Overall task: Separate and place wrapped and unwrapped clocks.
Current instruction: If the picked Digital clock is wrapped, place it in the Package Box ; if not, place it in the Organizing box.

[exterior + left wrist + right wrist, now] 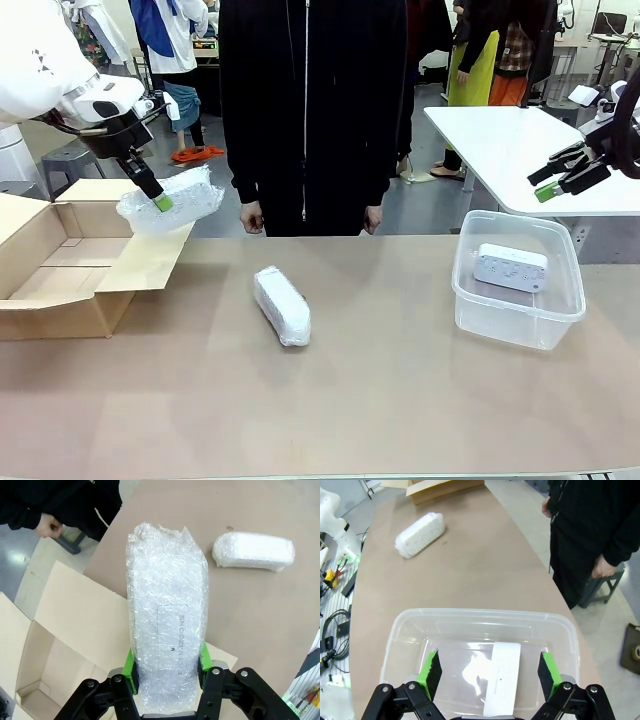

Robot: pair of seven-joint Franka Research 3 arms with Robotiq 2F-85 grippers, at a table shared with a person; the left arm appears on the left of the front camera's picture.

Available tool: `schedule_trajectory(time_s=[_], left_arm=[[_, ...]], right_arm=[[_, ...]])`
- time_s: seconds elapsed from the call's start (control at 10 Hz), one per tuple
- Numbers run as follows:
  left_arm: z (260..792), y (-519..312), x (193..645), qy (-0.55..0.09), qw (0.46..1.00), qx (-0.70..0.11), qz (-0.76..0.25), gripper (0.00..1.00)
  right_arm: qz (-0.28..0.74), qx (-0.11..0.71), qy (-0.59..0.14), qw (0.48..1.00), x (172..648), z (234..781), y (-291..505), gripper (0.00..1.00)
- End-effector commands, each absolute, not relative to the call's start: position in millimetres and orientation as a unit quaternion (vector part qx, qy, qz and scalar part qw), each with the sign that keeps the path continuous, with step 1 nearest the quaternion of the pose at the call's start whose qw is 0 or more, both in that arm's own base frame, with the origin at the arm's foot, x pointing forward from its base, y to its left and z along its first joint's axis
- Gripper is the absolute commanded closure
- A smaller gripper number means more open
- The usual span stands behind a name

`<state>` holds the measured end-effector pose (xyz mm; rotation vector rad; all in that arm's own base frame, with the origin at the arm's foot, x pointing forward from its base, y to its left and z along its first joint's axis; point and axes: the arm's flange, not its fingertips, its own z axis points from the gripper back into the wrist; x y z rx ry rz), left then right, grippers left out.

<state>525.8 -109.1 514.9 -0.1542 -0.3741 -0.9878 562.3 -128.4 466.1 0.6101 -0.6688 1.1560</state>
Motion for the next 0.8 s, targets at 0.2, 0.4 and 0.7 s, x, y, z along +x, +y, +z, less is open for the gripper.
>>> schedule_trajectory(time_s=[0.2,0.4,0.7], left_arm=[[514.5,-110.1,527.6,-0.176,0.861,-0.074,-0.471,1.00],[514.5,-110.1,527.6,-0.176,0.861,-0.074,-0.471,1.00],[514.5,-110.1,527.6,-0.176,0.861,-0.074,-0.471,1.00]], right_arm=[[0.527,0.279,-0.305,0.742,561.8,465.9,-128.1,0.00],[0.527,0.279,-0.305,0.742,561.8,465.9,-128.1,0.00],[0.527,0.279,-0.305,0.742,561.8,465.9,-128.1,0.00]])
